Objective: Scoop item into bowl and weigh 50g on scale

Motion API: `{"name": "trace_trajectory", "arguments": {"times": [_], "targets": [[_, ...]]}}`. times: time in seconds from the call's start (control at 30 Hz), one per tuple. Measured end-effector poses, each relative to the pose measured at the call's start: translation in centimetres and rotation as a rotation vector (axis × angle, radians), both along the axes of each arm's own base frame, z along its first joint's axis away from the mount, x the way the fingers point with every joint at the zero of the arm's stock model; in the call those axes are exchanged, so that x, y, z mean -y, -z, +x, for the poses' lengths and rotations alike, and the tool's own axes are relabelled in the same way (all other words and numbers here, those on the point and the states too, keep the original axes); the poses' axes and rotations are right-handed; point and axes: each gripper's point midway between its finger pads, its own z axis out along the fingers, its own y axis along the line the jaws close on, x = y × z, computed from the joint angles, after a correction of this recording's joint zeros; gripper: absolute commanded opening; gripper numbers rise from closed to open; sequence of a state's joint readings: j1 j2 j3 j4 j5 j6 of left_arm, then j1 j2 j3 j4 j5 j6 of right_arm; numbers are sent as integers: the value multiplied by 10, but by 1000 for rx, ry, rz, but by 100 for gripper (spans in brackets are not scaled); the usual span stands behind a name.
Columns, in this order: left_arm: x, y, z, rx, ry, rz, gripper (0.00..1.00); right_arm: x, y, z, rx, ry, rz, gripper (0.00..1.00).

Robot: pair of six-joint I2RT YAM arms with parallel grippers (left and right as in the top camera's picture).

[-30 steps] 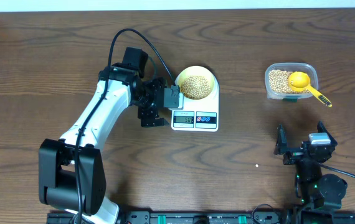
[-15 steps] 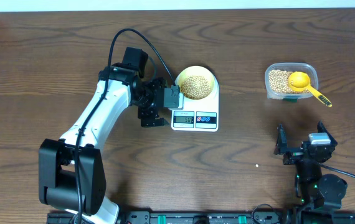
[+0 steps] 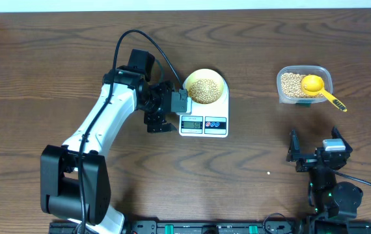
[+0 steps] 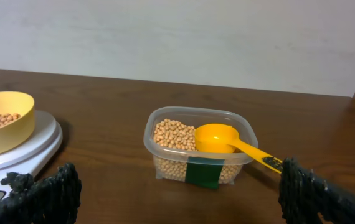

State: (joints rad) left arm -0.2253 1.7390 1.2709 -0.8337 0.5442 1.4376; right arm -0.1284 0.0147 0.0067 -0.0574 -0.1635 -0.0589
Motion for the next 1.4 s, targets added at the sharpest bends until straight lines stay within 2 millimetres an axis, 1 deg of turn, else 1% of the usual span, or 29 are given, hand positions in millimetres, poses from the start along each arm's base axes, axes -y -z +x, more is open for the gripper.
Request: {"name": "trace_trajectory", "arguments": {"times": [0.73, 0.9, 0.97, 1.0, 1.03, 1.1, 1.13, 1.2, 1.27, 1.3, 1.33, 1.4], "targets": [[0, 0, 0, 0, 0, 0, 98, 0, 0, 0, 0, 0, 0, 99], [-7, -1, 3, 24, -10, 46, 98, 0, 0, 0, 0, 0, 0, 99], [-12, -12, 3, 69, -17, 63, 98, 0, 0, 0, 0, 0, 0, 99], [-13, -22, 4, 100, -19, 63, 98, 0, 0, 0, 0, 0, 0, 99], [-14, -38, 4, 152, -24, 59, 97, 0, 0, 0, 0, 0, 0, 99], [-16, -65, 1, 233, -30, 49, 98, 0, 0, 0, 0, 0, 0, 99], [-18, -83, -2, 287, -35, 43, 98, 0, 0, 0, 0, 0, 0, 99], [-24, -112, -17, 359, -45, 42, 98, 0, 0, 0, 0, 0, 0, 99], [-33, -135, -41, 396, -55, 51, 97, 0, 0, 0, 0, 0, 0, 99], [-37, -142, -52, 407, -60, 53, 98, 0, 0, 0, 0, 0, 0, 99], [-41, -147, -67, 389, -83, 51, 97, 0, 0, 0, 1, 0, 0, 99], [-46, -152, -88, 338, -148, 38, 98, 0, 0, 0, 2, 0, -1, 99]]}}
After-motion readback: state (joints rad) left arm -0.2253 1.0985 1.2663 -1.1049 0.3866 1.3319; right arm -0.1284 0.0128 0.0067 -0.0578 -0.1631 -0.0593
